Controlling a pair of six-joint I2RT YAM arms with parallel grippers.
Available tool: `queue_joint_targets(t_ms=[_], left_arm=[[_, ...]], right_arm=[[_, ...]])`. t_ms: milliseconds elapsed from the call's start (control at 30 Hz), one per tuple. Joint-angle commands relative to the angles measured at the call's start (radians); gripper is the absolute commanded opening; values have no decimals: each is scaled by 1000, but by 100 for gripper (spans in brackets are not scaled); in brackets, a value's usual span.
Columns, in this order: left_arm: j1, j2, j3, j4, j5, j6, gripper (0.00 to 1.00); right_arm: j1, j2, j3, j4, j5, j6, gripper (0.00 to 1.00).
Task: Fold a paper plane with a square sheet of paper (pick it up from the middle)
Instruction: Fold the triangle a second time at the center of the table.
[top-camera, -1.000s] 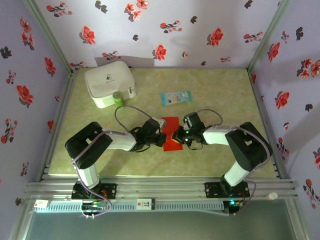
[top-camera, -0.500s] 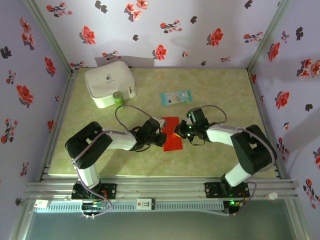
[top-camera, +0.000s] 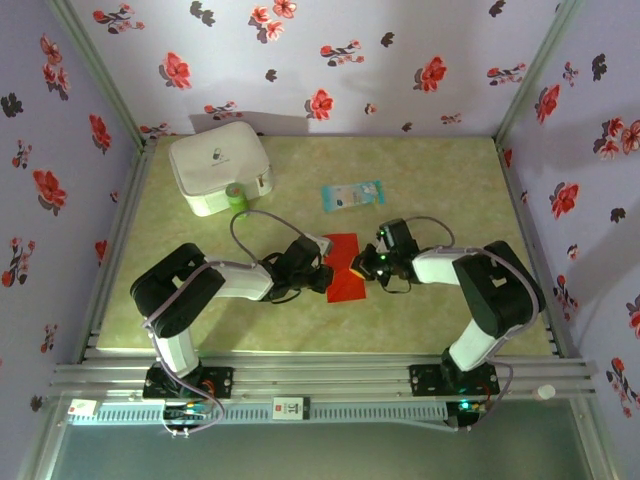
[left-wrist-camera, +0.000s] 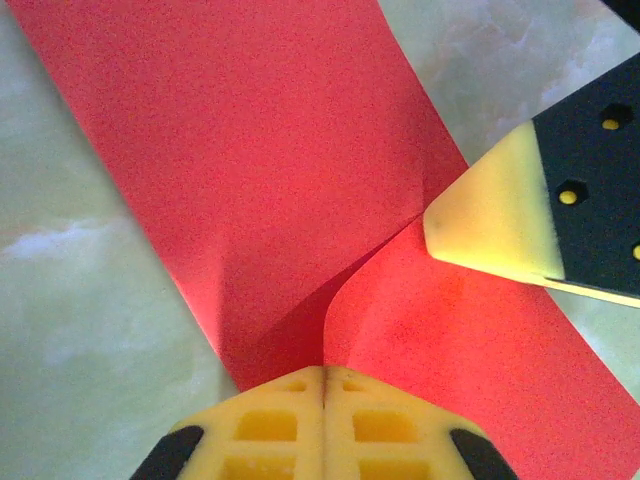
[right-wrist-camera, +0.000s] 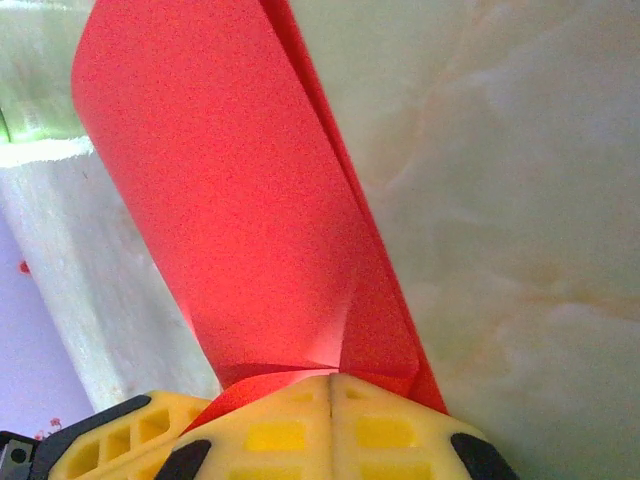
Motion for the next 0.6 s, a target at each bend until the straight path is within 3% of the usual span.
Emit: queue_joint_targets(t_ms=[0,200,367,567], left_arm=[[8,22,6,-54,7,18,5],[7,20,5,-56,9,16,5],[8,16,-3,-55,8,13,5],[8,11,-14,-57,9,13,5]], right_arm=[[-17,-45,70,-97,21,-54,2],[-37,16,60,-96,52,-57,1],[-56,70,-25,6,77,1,0],[-70,37,-27,27,61,8,1]])
